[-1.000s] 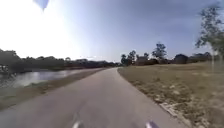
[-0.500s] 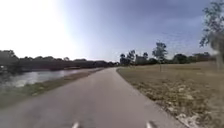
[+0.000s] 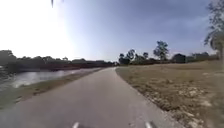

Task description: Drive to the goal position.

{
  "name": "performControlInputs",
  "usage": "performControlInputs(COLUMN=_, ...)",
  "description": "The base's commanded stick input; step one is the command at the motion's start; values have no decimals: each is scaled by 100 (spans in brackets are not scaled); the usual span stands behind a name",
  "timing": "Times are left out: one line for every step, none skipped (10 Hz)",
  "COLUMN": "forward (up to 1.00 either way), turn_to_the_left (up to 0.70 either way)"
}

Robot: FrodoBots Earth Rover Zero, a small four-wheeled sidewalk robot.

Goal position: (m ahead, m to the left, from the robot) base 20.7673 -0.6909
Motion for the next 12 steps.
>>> performControlInputs(forward=100, turn_to_the_left=2)
performControlInputs(forward=100, turn_to_the_left=2)
performControlInputs(forward=100, turn_to_the_left=2)
performControlInputs(forward=100, turn_to_the_left=2)
performControlInputs(forward=100, turn_to_the_left=3)
performControlInputs(forward=100, turn_to_the_left=30)
performControlInputs(forward=100, turn_to_the_left=40)
performControlInputs(forward=100, turn_to_the_left=40)
performControlInputs(forward=100, turn_to_the_left=40)
performControlInputs(forward=100, turn_to_the_left=3)
performControlInputs(forward=100, turn_to_the_left=2)
performControlInputs(forward=100, turn_to_the_left=3)
